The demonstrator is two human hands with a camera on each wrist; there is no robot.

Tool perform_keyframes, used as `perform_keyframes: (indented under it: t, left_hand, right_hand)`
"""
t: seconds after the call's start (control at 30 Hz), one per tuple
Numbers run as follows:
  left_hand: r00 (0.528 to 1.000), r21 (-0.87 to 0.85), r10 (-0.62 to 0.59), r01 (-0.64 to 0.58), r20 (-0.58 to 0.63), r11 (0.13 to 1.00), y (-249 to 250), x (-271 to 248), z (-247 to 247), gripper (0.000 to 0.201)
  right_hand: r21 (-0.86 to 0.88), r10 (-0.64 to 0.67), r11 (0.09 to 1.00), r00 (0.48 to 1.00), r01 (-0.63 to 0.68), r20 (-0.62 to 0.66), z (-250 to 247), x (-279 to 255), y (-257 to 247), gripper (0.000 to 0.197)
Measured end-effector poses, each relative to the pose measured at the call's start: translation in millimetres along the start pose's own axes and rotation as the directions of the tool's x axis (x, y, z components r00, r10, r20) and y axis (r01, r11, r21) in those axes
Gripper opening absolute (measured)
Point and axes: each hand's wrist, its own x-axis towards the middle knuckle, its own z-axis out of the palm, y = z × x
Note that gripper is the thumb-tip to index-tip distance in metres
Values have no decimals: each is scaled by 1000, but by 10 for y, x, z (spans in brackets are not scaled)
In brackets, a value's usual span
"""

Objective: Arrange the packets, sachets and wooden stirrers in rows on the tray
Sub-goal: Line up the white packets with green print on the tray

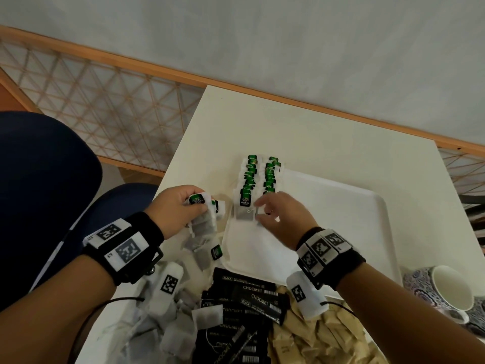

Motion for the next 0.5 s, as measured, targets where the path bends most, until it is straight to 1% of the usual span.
perform_keyframes:
  t: [0.07,0.13,0.2,0.27,0.3,0.33,0.4,0.43,0.5]
  left_hand:
    - [1000,-9,-16,16,-1,1000,-1,-30,-27,16]
    - [1000,2,-17,17,3,1000,0,-72,-24,16]
    - [1000,5,-13,13,5,1000,2,-112,-16,17]
    - [1000,-1,-18,18,3,1000,0,-140,-21,18]
    - [1000,-4,-24,24,6,1000,-6,-148,-28,18]
    - [999,-3,-32,32,13,999,-9,-152,-35,19]
    - [999,8,-40,40,22,999,-15,-162,-49,18]
    - [999,14,-37,37,23,999,-16,-164,-53,17]
    - [999,23,-30,30,17,999,-13,-159,-56,16]
  right_hand:
    - [-40,-87,995,983,95,159,84,-10,-179,19]
    - [-113,-92,986,964,123,248,161,-13,-333,23]
    - [-223,-20,971,956,89,293,232,11,-441,42]
    - [-356,62,932,943,61,326,296,47,-517,65]
    - [-401,82,914,939,63,335,319,56,-553,69]
    - [-421,90,905,935,67,343,346,61,-576,68]
    - [-407,81,910,929,79,362,377,50,-611,56]
    - [-378,72,922,927,79,368,391,41,-612,47]
    - [-264,46,963,930,56,364,400,16,-603,28]
